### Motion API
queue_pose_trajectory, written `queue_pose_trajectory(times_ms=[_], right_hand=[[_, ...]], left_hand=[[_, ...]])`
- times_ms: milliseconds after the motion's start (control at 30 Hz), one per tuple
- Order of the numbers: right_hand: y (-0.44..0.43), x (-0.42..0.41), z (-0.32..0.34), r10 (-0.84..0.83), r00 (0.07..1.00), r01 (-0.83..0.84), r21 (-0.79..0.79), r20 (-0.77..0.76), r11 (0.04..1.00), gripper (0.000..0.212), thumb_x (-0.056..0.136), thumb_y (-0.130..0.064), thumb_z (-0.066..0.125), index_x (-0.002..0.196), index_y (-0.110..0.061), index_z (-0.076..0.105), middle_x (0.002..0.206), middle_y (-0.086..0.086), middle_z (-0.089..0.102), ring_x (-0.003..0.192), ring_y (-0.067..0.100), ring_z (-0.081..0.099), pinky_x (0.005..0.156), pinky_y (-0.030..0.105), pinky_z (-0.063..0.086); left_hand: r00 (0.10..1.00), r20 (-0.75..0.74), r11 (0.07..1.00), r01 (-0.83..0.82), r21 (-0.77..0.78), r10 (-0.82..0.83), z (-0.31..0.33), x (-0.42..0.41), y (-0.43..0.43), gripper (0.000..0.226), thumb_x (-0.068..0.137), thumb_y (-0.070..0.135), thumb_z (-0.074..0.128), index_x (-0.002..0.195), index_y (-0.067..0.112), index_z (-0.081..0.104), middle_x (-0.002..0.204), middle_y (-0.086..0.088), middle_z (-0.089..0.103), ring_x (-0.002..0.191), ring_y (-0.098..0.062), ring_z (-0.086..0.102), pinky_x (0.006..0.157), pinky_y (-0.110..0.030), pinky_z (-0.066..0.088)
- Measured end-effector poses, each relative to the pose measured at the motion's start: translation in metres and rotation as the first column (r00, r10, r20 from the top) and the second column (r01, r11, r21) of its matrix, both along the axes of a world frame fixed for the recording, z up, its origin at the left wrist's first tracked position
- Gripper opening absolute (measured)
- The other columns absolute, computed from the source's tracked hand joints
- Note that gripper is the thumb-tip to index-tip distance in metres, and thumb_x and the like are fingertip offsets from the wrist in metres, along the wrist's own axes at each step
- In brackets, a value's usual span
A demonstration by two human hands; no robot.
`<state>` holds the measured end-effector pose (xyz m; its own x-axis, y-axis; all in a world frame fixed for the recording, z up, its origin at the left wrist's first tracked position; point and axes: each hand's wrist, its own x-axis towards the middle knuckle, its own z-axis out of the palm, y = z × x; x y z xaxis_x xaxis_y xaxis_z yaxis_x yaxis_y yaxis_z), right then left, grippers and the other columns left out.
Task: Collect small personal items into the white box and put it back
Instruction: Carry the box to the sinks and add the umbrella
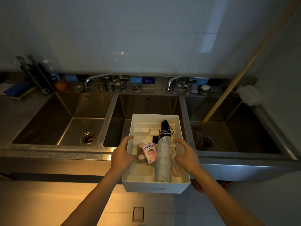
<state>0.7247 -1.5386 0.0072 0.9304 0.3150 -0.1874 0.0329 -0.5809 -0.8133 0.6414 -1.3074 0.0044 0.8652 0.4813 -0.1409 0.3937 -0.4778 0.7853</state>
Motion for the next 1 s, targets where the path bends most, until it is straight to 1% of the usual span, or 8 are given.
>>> queue_pose_trajectory(times_ms=[167,333,467,567,700,767,867,1000], right_hand=[[-0.002,0.002,0.025,0.012,1.0,-0.013,0.035,0.02,0.999,0.058,0.077,0.0,0.066,0.123,-0.033,0.05,0.125,-0.004,0.049,0.113,0.022,0.054,0.089,0.044,0.053],[-0.003,0.006,0.058,0.004,0.996,-0.011,0.078,0.093,0.997,0.062,0.078,-0.005,0.069,0.131,-0.026,0.045,0.111,-0.011,0.044,0.099,0.01,0.053,0.089,0.038,0.053],[-0.001,0.008,0.078,0.02,0.99,-0.035,0.106,0.14,0.994,0.07,0.075,-0.009,0.072,0.135,-0.025,0.04,0.115,-0.012,0.044,0.106,0.008,0.048,0.095,0.036,0.048],[0.001,0.01,0.085,0.023,0.987,-0.042,0.122,0.156,0.992,0.074,0.073,-0.011,0.074,0.136,-0.027,0.039,0.117,-0.012,0.045,0.111,0.013,0.051,0.096,0.042,0.049],[0.006,0.01,0.09,0.034,0.983,-0.062,0.152,0.181,0.986,0.071,0.075,-0.009,0.074,0.135,-0.026,0.04,0.115,-0.013,0.044,0.105,0.006,0.047,0.094,0.036,0.049],[0.007,0.01,0.09,0.041,0.983,-0.07,0.156,0.178,0.985,0.071,0.075,-0.011,0.074,0.136,-0.026,0.04,0.113,-0.016,0.041,0.105,0.005,0.044,0.096,0.038,0.049],[0.003,0.01,0.089,0.05,0.984,-0.077,0.154,0.172,0.985,0.071,0.075,-0.012,0.074,0.136,-0.027,0.041,0.114,-0.016,0.04,0.107,0.006,0.044,0.097,0.043,0.048],[-0.013,0.01,0.087,0.033,0.985,-0.06,0.163,0.167,0.985,0.069,0.074,-0.013,0.075,0.133,-0.029,0.041,0.115,-0.014,0.043,0.109,0.009,0.049,0.097,0.043,0.049]], left_hand=[[0.999,0.037,1.0,0.024,0.01,-0.024,0.028,0.008,0.0,0.072,0.073,0.005,0.076,0.132,0.032,0.043,0.129,-0.001,0.054,0.111,-0.024,0.055,0.076,-0.028,0.049],[0.996,0.086,1.0,0.022,0.008,-0.022,0.049,0.013,-0.001,0.075,0.072,0.003,0.076,0.132,0.034,0.043,0.133,-0.002,0.051,0.116,-0.027,0.053,0.085,-0.038,0.051],[0.993,0.118,1.0,-0.002,0.02,0.0,0.067,0.015,0.0,0.076,0.069,0.002,0.077,0.129,0.037,0.046,0.121,-0.001,0.056,0.092,-0.013,0.052,0.079,-0.04,0.055],[0.992,0.129,0.999,-0.017,0.044,0.011,0.08,0.014,0.002,0.074,0.069,0.002,0.076,0.128,0.037,0.046,0.107,0.003,0.057,0.082,-0.009,0.052,0.071,-0.036,0.055],[0.987,0.156,0.998,-0.043,0.038,0.037,0.089,0.008,0.003,0.072,0.07,0.002,0.075,0.128,0.035,0.047,0.114,-0.002,0.06,0.091,-0.012,0.054,0.068,-0.028,0.053],[0.987,0.157,0.997,-0.055,0.059,0.045,0.091,0.005,0.003,0.071,0.071,0.0,0.074,0.129,0.032,0.048,0.121,-0.005,0.058,0.099,-0.015,0.053,0.061,-0.021,0.045],[0.986,0.156,0.996,-0.064,0.056,0.055,0.093,0.003,-0.002,0.071,0.071,-0.001,0.073,0.13,0.031,0.048,0.126,-0.006,0.055,0.114,-0.024,0.051,0.066,-0.023,0.044],[0.988,0.151,0.997,-0.052,0.054,0.044,0.092,0.008,-0.015,0.071,0.072,0.001,0.074,0.129,0.034,0.047,0.114,-0.003,0.058,0.089,-0.014,0.052,0.071,-0.031,0.051]])
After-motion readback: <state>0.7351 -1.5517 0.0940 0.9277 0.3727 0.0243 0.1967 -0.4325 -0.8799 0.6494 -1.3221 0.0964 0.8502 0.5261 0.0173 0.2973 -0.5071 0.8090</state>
